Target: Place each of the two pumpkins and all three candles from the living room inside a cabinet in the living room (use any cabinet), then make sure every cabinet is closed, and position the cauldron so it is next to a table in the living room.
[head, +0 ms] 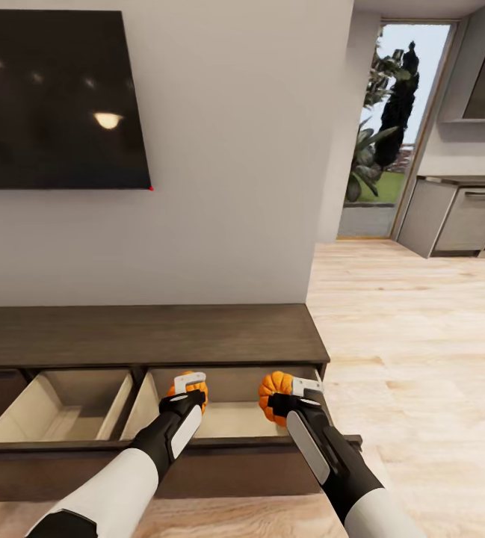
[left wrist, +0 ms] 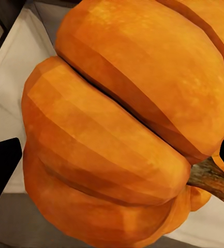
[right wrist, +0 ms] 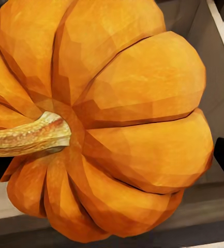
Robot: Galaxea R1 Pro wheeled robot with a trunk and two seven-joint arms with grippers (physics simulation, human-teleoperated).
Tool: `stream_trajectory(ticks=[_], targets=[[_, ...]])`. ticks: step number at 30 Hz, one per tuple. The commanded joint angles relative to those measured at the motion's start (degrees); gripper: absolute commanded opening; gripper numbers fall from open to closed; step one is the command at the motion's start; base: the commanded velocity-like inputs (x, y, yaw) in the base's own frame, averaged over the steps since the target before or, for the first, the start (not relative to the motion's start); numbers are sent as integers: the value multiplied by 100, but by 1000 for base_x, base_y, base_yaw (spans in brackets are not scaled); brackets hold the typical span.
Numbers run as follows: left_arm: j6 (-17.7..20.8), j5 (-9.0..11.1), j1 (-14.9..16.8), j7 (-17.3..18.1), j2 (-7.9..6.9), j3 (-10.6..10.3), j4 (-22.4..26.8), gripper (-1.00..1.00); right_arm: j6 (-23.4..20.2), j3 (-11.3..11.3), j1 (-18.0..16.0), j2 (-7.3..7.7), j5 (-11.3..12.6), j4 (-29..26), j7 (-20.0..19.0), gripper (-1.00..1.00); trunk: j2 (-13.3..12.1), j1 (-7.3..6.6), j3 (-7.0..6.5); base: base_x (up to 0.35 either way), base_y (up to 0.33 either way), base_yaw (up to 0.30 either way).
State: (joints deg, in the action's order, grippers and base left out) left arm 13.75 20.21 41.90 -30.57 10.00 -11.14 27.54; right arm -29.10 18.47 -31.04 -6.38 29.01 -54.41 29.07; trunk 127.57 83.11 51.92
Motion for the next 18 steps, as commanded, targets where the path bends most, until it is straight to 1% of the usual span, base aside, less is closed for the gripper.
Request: stream_trajectory(ticks=[1, 11, 16, 18], targets=[[38, 2, 3, -55, 0, -19, 8, -100, -8, 16, -4, 4, 52, -8, 61, -100, 3, 0, 6, 38, -7, 0], [50, 8, 3, -48, 0, -20, 11, -100, -8, 16, -5, -3, 45, 0, 61, -100, 3, 0, 6, 99, 8, 0], [42, 9, 3, -46, 0, -20, 15, -100, -15, 16, -6, -11, 43, 15, 60, -100, 3, 0, 6, 21, 4, 0], [45, 9, 3, -49, 0, -20, 15, -100, -16, 10, -7, -12, 43, 17, 58, -100, 83, 43, 42, 3, 0, 0]])
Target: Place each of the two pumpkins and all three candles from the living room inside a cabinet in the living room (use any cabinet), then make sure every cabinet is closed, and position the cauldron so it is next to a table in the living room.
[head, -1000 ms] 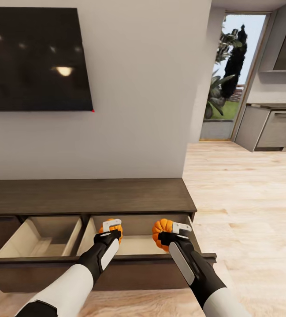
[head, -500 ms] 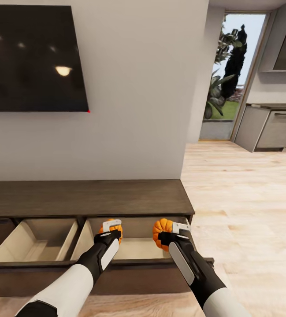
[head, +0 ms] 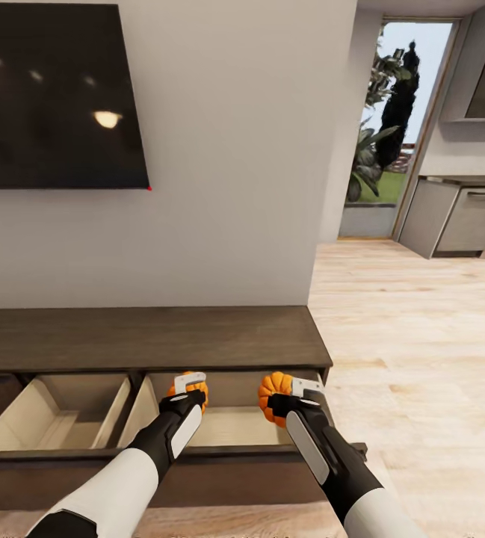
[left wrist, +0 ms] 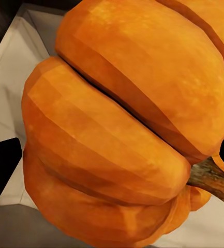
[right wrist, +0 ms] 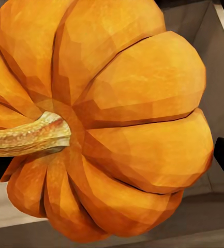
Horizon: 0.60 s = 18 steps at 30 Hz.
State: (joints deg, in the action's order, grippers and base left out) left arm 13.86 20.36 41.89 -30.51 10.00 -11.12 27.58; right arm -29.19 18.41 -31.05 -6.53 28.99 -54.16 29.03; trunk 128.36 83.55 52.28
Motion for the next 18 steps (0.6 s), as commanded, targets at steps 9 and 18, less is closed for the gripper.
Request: stream_trajectory(ticks=[9, 18], targets=[[679, 8, 12, -65, 0, -48, 199, -100, -77, -7, -14, -38, 62, -2, 67, -100, 365, 197, 167, 0, 0, 0], [836, 12, 12, -78, 0, -49, 325, -100, -697, -21, -338, -42, 101, 4, 92, -100, 726, 395, 329, 0, 0, 0]])
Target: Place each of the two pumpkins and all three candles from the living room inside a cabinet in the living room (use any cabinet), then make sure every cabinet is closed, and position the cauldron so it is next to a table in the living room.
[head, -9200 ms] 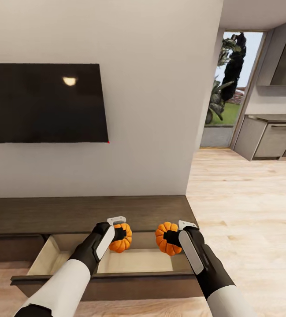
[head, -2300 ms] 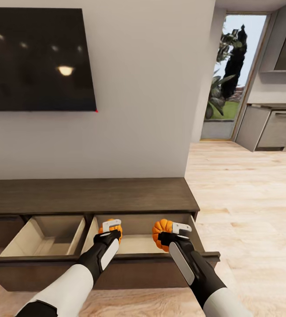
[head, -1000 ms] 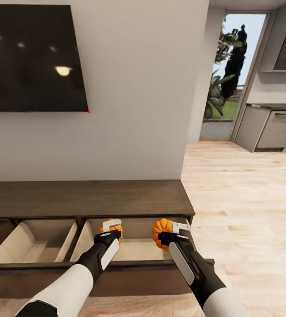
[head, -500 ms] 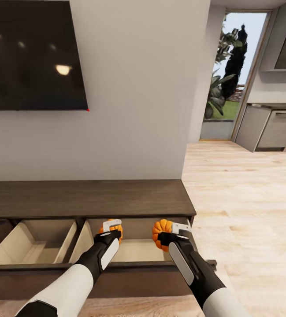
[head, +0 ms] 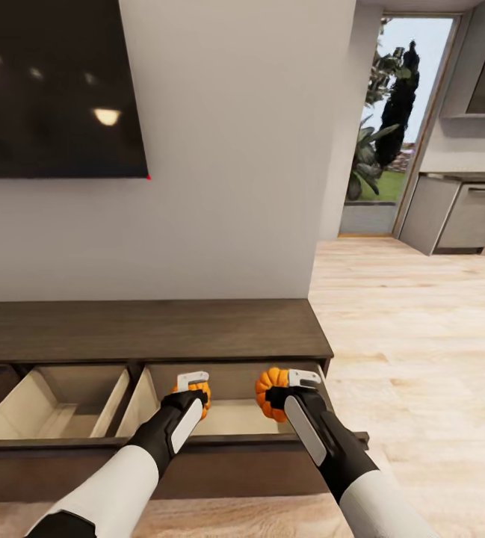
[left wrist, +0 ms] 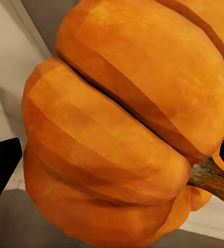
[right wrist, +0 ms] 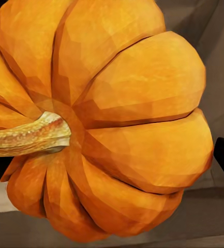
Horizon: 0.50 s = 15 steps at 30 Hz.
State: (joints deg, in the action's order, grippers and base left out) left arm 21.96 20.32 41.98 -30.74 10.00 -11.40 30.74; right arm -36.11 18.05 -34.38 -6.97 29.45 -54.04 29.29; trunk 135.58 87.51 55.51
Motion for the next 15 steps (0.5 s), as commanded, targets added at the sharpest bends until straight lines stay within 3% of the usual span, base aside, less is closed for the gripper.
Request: stream_trajectory(ticks=[1, 4, 15], targets=[[23, 16, 4, -55, 0, -20, 10, -100, -16, 15, -9, 2, 48, -7, 69, -100, 44, 21, 24, 0, 0, 0], [13, 16, 4, -48, 0, -20, 11, -100, -40, 14, -16, 2, 42, 5, 78, -100, 165, 87, 78, 0, 0, 0], [16, 17, 1, -43, 0, -20, 67, -100, -45, 15, -17, 2, 38, 8, 85, -100, 165, 87, 78, 47, 8, 0]])
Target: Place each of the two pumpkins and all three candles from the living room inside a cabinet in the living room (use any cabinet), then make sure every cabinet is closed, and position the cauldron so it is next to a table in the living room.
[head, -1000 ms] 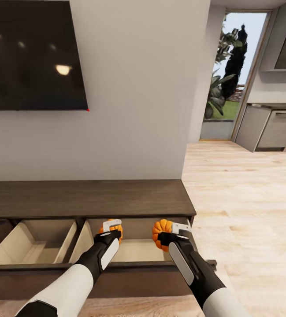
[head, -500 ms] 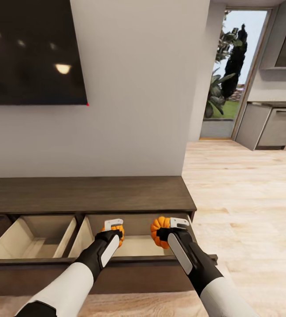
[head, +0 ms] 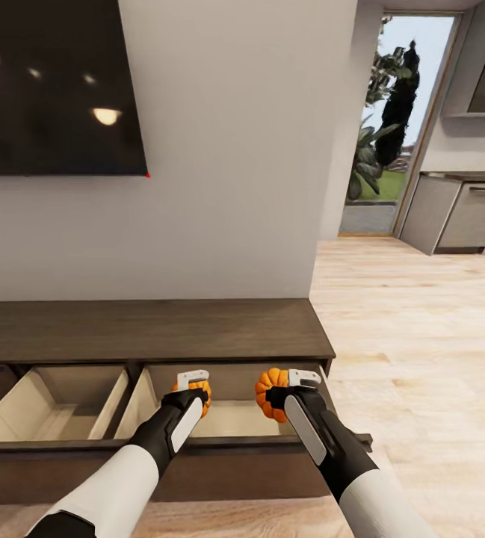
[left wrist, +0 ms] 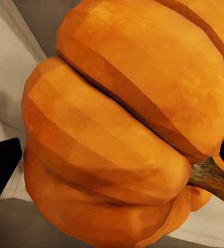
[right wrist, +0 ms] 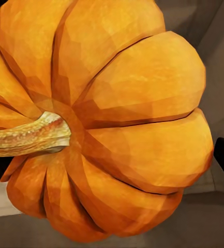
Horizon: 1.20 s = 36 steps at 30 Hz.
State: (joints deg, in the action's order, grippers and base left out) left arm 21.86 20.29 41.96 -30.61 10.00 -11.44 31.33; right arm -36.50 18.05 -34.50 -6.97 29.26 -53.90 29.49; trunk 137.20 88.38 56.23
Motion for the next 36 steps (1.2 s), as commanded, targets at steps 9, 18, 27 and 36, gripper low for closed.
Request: stream_trajectory(ticks=[9, 18, 27, 36], targets=[[33, 28, 0, -52, 0, -23, 11, -100, -7, 15, -5, 3, 62, -7, 65, -100, 3, -1, 6, 82, 1, 0], [29, 28, -3, -50, 0, -25, 10, -100, -7, 19, -5, 9, 55, 36, 43, -100, 323, 175, 149, 3, 0, 0], [37, 28, 1, -14, 0, -25, 10, -100, -1, 15, -5, 11, 44, 37, 39, -100, 604, 329, 275, 0, 0, 0], [37, 28, -2, -7, 0, -25, 9, -100, -6, 15, -5, 12, 44, 37, 39, -100, 604, 329, 275, 49, 0, 0]])
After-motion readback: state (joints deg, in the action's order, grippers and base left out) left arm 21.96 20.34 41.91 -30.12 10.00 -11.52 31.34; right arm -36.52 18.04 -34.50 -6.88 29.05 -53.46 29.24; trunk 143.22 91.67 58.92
